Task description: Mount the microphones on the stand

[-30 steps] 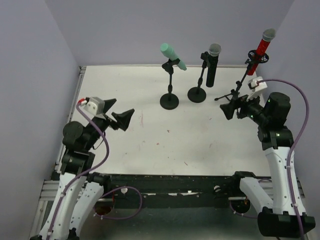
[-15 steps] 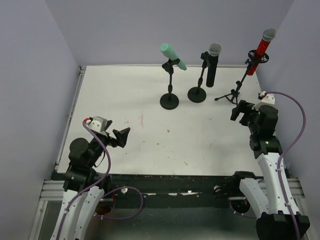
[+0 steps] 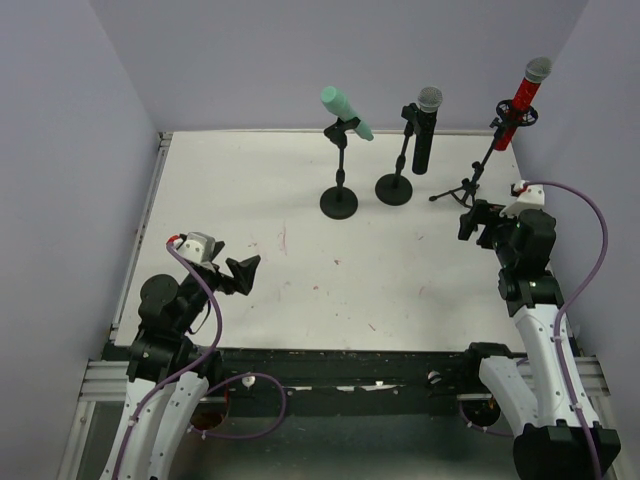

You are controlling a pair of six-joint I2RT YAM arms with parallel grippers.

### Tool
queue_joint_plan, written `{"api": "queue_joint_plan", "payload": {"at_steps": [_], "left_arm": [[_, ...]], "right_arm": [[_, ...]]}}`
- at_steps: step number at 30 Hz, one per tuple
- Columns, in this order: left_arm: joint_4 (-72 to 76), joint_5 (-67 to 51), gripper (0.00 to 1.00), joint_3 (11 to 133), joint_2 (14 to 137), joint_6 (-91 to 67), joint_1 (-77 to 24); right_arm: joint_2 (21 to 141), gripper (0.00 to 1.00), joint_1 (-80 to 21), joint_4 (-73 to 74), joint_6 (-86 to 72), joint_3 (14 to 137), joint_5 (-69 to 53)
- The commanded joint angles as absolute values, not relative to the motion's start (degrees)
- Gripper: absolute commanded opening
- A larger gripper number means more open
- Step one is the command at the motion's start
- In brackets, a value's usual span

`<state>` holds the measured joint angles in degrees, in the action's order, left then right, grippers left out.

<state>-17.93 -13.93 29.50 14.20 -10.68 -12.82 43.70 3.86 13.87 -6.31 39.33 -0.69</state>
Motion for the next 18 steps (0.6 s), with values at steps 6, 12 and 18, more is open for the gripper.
{"api": "queue_joint_plan", "payload": {"at_steps": [6, 12, 18], "left_arm": [[-17.58, -13.89, 0.98, 29.62, 14.50, -10.72, -12.92], [-17.23, -14.24, 0.98, 29.71, 14.68, -10.72, -12.92], [-16.96, -14.50, 0.98, 29.53, 14.85, -10.72, -12.92]], "right_arm": [[42.36, 1.00, 4.04, 12.66, -3.16, 38.85, -2.29], [41.84, 1.00, 4.04, 12.74, -3.08, 39.02, -0.97], [41.31, 1.00, 4.13, 12.57, -3.34, 39.11, -0.26]]}}
